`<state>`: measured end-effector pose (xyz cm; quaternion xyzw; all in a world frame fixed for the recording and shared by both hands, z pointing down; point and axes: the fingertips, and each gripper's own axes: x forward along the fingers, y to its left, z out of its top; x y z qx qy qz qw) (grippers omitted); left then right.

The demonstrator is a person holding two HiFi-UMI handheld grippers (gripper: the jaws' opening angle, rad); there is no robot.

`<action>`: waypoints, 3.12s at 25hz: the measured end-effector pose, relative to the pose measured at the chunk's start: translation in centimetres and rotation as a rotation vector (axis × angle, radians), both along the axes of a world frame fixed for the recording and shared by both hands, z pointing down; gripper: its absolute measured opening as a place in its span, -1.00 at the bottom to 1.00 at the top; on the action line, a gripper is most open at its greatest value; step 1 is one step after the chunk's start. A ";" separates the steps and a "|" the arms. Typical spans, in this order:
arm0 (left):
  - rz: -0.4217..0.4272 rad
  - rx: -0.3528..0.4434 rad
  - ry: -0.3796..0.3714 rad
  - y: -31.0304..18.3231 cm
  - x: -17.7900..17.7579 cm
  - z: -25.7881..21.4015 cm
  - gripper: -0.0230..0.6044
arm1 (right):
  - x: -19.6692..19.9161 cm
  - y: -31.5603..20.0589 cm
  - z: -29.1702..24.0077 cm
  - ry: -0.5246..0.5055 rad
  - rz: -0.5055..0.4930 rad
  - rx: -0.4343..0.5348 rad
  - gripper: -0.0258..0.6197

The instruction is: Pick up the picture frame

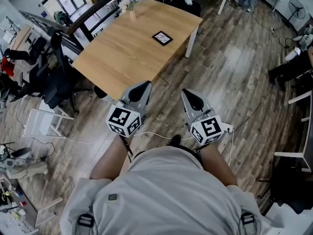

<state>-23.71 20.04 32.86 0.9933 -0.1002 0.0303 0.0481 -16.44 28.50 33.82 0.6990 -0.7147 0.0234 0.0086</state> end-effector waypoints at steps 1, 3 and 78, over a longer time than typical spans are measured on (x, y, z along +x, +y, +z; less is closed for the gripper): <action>-0.002 0.009 -0.004 0.1 1.4 0.2 -0.92 | 1.3 0.1 0.1 -0.001 0.000 -0.001 -0.89; 0.000 0.013 -0.009 0.4 3.9 0.5 -0.92 | 3.9 0.5 0.1 -0.004 0.005 0.003 -0.89; -0.379 -0.191 -0.014 -42.9 32.1 7.1 -0.92 | 29.8 -50.1 5.0 -0.080 -0.521 -0.140 -0.89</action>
